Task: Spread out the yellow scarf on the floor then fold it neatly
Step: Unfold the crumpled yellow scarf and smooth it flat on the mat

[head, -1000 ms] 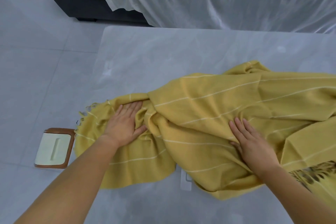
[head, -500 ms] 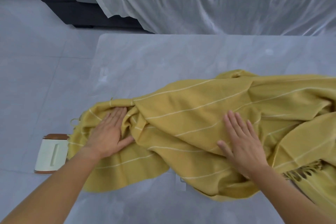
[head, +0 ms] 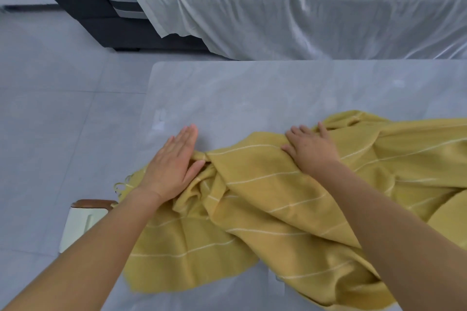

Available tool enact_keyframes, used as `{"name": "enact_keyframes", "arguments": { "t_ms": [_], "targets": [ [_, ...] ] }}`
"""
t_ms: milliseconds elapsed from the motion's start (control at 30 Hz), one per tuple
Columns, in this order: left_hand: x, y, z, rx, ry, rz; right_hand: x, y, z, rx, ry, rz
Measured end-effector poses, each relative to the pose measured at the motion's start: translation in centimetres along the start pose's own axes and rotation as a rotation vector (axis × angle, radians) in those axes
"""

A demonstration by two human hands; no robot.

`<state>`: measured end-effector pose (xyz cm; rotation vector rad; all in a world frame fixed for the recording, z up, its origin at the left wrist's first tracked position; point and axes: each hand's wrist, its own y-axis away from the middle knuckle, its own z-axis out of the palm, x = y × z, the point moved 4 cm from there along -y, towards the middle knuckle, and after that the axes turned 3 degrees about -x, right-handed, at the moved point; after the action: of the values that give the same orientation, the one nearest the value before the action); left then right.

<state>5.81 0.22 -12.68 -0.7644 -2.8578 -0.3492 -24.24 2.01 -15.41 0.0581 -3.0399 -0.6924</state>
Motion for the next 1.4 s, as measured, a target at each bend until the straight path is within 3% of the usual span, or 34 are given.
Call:
{"name": "enact_keyframes", "arguments": {
  "t_ms": [133, 300, 433, 800, 1033, 1200, 1300, 1400],
  "targets": [
    [2.0, -1.9, 1.4, -0.077, 0.082, -0.004, 0.3, 2.0, 1.7, 0.038, -0.047, -0.037],
    [2.4, -1.8, 2.0, -0.135, 0.158, 0.024, 0.9, 3.2, 0.6, 0.405, -0.097, -0.053],
    [0.7, -1.1, 2.0, -0.107, 0.094, -0.109, 1.1, 4.2, 0.9, 0.453, -0.156, -0.054],
    [-8.9, 0.1, -3.4, 0.282, 0.203, -0.588, 4.8, 7.0, 2.4, 0.517, -0.234, 0.002],
    [-7.1, -2.1, -3.8, 0.214, 0.455, -0.521, 2.3, 4.9, 1.3, 0.359, -0.306, 0.016],
    [-4.3, -5.6, -2.1, -0.032, 0.293, -0.326, -1.6, 2.4, -1.1, 0.269, -0.386, 0.04],
    [-3.3, -5.3, -0.8, -0.234, 0.298, -0.25, -3.9, 1.3, -1.2, 0.09, -0.344, -0.002],
    [-3.9, -4.3, -0.5, -0.303, 0.29, -0.244, -4.6, 1.1, -0.5, 0.031, -0.286, -0.004]
  ]
}}
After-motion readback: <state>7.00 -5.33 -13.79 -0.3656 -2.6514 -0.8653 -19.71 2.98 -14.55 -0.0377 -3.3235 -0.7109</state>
